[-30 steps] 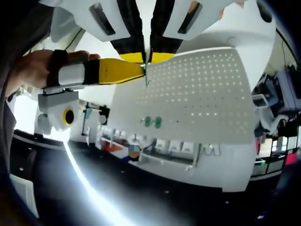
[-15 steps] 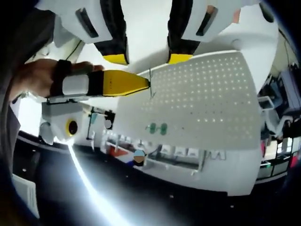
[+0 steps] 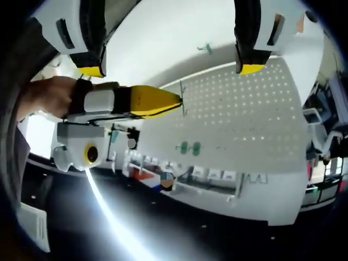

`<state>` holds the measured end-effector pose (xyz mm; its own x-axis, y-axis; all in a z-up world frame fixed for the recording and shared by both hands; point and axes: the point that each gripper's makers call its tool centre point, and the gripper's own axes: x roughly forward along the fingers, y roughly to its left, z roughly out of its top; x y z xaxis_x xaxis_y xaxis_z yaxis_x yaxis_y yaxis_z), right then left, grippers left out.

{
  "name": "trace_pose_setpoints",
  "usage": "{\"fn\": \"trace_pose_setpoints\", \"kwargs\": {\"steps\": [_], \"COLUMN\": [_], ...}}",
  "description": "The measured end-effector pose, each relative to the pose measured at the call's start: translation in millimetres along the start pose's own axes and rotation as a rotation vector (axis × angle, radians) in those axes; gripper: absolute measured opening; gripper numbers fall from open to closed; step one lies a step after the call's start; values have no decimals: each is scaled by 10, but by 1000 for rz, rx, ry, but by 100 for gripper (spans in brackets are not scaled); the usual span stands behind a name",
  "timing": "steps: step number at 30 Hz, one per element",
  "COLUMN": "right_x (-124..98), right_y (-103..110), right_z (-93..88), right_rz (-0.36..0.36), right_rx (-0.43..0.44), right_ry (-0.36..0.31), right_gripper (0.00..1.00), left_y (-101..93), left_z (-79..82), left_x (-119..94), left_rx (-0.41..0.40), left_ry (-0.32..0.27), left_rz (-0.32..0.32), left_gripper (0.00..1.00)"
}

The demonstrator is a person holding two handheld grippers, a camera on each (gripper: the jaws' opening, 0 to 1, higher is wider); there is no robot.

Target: Insert the hook assembly into the mounting plate slot until the hook locks in place.

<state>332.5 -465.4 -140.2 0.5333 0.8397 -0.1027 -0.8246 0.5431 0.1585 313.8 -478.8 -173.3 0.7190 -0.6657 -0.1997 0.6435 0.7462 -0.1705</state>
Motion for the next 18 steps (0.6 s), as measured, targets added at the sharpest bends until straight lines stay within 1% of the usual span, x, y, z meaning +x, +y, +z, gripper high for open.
{"fn": "trace_pose_setpoints", "kwargs": {"steps": [7,9,13,14,18], "right_x": [-1,0,5,6,16], "right_y": [10,8,11,9,-16], "right_z": [9,11,32,36,55], "right_rz": [9,5,7,6,-2], "right_rx": [-29,-44,-46,-49,-53], "right_ry": [-1,-1,-11,-13,-19], "right_gripper": [0,0,0,0,0], "left_y": [-129,-152,-167,-183,-188], "left_z": [22,39,108,114,125], "left_x": [15,17,14,15,14], "left_rx": [-8,-26,-56,-64,-76], "left_ry": [3,0,-24,-26,-31], "left_rz": [-48,-59,-67,-75,-76], "left_gripper": [100,100,100,100,100]}}
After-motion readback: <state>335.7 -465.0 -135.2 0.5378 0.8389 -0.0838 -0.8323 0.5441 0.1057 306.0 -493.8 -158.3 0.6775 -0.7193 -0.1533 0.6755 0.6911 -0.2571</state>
